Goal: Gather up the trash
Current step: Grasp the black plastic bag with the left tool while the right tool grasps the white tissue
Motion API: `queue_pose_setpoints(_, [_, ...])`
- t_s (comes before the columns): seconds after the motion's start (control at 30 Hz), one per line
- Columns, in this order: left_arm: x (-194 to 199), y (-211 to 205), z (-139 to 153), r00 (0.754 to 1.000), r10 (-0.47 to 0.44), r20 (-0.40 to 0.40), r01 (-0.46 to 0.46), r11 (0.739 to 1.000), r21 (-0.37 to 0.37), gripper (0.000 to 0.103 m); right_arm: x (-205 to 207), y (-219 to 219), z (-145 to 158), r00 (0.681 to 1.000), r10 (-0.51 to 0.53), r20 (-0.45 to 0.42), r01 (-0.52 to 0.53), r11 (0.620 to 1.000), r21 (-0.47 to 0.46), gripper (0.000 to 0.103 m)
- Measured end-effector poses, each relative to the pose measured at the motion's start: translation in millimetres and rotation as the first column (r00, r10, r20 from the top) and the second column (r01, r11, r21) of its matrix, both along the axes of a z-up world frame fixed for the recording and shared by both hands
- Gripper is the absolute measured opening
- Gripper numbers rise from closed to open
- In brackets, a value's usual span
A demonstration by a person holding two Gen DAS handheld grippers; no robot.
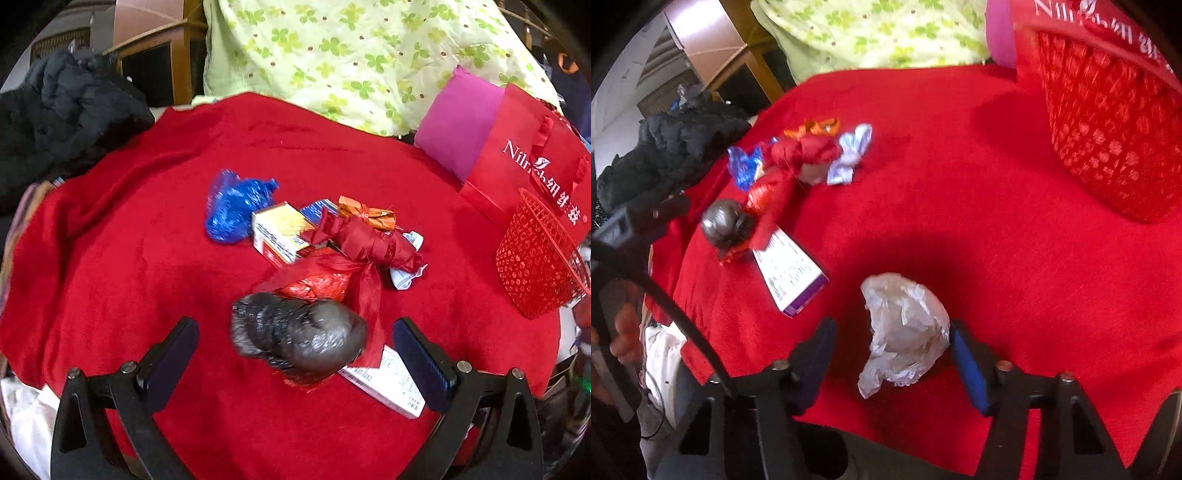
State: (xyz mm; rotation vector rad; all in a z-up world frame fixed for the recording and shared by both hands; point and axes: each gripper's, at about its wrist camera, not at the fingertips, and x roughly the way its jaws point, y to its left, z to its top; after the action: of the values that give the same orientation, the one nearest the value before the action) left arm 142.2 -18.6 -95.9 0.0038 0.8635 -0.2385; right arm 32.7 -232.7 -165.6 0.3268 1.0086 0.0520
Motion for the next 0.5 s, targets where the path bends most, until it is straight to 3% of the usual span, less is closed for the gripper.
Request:
queue_pose_setpoints(0.1, [6,-4,-8,1.0,0.003,-0.023,-0.003,1.0,-0.004,0.099,1,-2,-7,1.0,-0.008,-0.01,0.008,1.0,0.013,0.054])
queue_pose_setpoints(0.17, [11,-4,-15,0.999,0.001,-0.055,-0.001,1.0,-0.012,0.086,0,-3,-7,1.0,-0.007,0.0,0.007,1.0,0.01,0.051])
queue_pose_setpoints(0.23, [16,-1,-24,0.995,0.0,-0.098,-0.003,1.0,-0.03,0.065,-1,-3,-6,1.0,-0.002,0.009,0.002,1.0,-0.006,0.045])
queue_pose_setpoints(0.3, [19,5,-34,0.989,-0.007,-0.146,-0.004,0.997,-0.073,0.053,-2,-3,-5,1.0,0.002,0.014,-0.002,1.0,-0.015,0.042])
queue_pose_setpoints(0.37, [17,11,-40,0.987,-0.005,-0.158,-0.01,0.995,-0.094,0.047,-4,-4,-5,1.0,0.003,0.022,-0.002,1.0,-0.019,0.04])
queue_pose_setpoints(0.4, [15,13,-42,0.987,-0.006,-0.158,-0.01,0.995,-0.103,0.039,-4,-4,-4,1.0,0.003,0.024,-0.003,1.0,-0.02,0.039])
queue_pose_setpoints(0.5, [6,20,-43,0.989,-0.012,-0.149,-0.008,0.991,-0.132,0.032,-5,-6,-3,0.999,-0.001,0.034,0.001,1.0,-0.01,0.039])
